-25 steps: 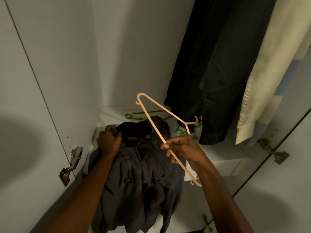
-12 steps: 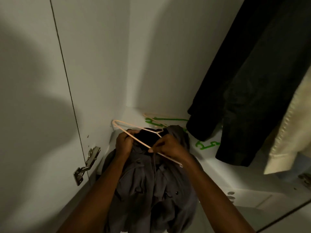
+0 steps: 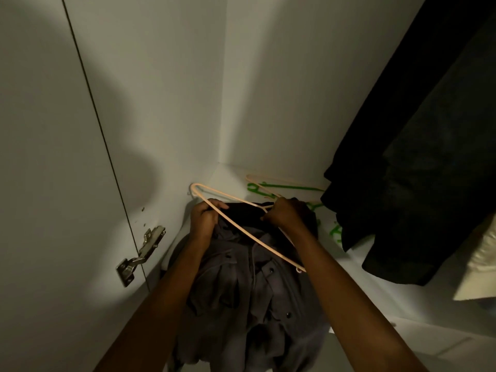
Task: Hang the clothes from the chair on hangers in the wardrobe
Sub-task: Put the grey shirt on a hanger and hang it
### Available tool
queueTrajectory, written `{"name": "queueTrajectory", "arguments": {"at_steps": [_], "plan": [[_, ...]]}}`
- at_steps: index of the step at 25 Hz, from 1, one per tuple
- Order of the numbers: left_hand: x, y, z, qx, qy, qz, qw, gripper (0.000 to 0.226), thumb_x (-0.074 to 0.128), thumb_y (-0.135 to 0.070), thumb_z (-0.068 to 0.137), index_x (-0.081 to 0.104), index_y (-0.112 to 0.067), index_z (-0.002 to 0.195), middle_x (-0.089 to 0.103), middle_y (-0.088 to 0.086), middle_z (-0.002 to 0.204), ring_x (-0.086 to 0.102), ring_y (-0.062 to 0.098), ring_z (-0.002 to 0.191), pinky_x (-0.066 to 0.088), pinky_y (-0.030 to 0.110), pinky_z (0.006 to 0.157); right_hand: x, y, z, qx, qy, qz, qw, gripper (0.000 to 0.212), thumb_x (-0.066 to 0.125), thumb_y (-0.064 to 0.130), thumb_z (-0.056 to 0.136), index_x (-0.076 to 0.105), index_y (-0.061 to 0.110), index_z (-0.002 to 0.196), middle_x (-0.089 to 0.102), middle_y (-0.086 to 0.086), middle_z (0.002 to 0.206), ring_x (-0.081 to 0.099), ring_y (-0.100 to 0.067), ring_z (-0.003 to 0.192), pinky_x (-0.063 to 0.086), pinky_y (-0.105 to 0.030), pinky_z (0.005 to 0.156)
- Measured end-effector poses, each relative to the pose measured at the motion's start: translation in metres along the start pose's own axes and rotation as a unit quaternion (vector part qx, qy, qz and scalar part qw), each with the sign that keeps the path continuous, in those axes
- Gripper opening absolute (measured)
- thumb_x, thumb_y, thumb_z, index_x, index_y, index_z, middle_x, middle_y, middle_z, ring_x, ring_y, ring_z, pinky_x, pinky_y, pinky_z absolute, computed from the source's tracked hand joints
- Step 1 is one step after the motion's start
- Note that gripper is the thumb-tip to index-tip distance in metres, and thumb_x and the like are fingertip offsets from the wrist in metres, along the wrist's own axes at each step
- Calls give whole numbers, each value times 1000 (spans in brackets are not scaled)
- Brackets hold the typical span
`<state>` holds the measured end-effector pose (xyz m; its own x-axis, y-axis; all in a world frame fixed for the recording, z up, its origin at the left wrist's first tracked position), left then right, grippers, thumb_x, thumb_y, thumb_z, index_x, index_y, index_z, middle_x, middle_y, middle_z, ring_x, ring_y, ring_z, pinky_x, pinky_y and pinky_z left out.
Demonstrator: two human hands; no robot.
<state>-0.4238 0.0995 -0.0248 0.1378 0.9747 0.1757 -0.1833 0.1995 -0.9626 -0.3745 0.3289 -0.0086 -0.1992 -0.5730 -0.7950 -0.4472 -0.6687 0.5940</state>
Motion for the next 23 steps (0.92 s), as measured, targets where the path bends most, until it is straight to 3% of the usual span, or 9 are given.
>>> {"name": "queueTrajectory", "arguments": {"at_steps": [2, 3, 6, 8, 12, 16, 19, 21, 23], "plan": [[-4, 10, 5, -25, 6, -21, 999, 28, 46, -6, 57, 72, -13, 64, 69, 9, 73, 57, 14, 69, 43, 19, 63, 6, 2, 1, 33, 39, 162, 985, 17, 77, 7, 84, 72, -5, 94, 65, -13, 69, 58, -19, 49, 50, -25, 46], [-6, 13, 7, -40, 5, -33, 999, 24, 49, -7, 60, 72, -12, 66, 70, 5, 73, 60, 15, 73, 46, 21, 67, 0, 1, 0, 46, 30, 228, 972, 11, 73, 7, 87, 71, -3, 91, 60, -9, 63, 52, -16, 45, 43, -23, 44], [-12, 13, 8, -59, -15, -70, 996, 16, 60, -6, 77, 70, -12, 66, 67, 5, 72, 61, 21, 76, 50, 30, 77, -27, 0, 0, 59, 3, 445, 894, 20, 68, 28, 94, 63, 13, 82, 44, 3, 48, 31, -10, 35, 23, -18, 39], [-16, 10, 7, -73, -21, -96, 992, 17, 65, 4, 83, 68, -8, 72, 67, 6, 75, 62, 22, 79, 51, 30, 80, -57, 15, 1, -9, -43, 546, 837, 25, 56, 35, 103, 64, 16, 90, 38, 2, 50, 25, -9, 34, 21, -16, 40], [-16, 12, 11, -140, 21, -176, 974, 23, 65, 11, 81, 67, -11, 81, 64, 11, 81, 60, 30, 84, 51, 39, 81, -122, 50, -8, -145, -203, 530, 810, 34, 39, 30, 110, 71, 19, 106, 46, -4, 56, 29, -12, 39, 26, -21, 40], [-11, 9, 5, -199, 44, -317, 927, 39, 39, 8, 86, 66, -4, 112, 74, 14, 94, 70, 29, 88, 57, 40, 87, -137, 76, -12, -219, -226, 498, 808, 33, 36, 29, 110, 68, 28, 115, 70, -20, 76, 44, -22, 44, 38, -26, 44], [-9, 12, 9, -201, 91, -350, 910, 66, 50, -3, 66, 60, -5, 131, 72, 16, 113, 71, 29, 100, 61, 35, 82, -126, 76, -2, -174, -204, 522, 810, 35, 37, 26, 108, 71, 22, 115, 74, -18, 90, 55, -22, 52, 44, -25, 47], [-10, 18, 13, -198, 91, -276, 936, 72, 51, -1, 60, 63, -6, 131, 68, 18, 121, 68, 30, 105, 59, 34, 81, -114, 64, 10, -98, -205, 568, 791, 38, 38, 21, 105, 74, 11, 111, 70, -13, 80, 49, -21, 50, 38, -25, 46], [-11, 23, 17, -185, 67, -186, 963, 64, 45, 8, 68, 68, -9, 125, 65, 21, 127, 66, 32, 108, 58, 37, 85, -105, 51, 18, -57, -221, 602, 765, 39, 38, 16, 102, 76, 4, 105, 63, -12, 69, 38, -18, 45, 27, -25, 45]]}}
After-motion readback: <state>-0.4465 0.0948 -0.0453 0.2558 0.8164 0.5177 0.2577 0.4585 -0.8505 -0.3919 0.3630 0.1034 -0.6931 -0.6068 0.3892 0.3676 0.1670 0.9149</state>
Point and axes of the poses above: each hand's wrist, its own z-axis towards the middle knuckle, its own x-axis out of the palm, y = z × x, the point moved 5 cm from there along z, towards the middle knuckle
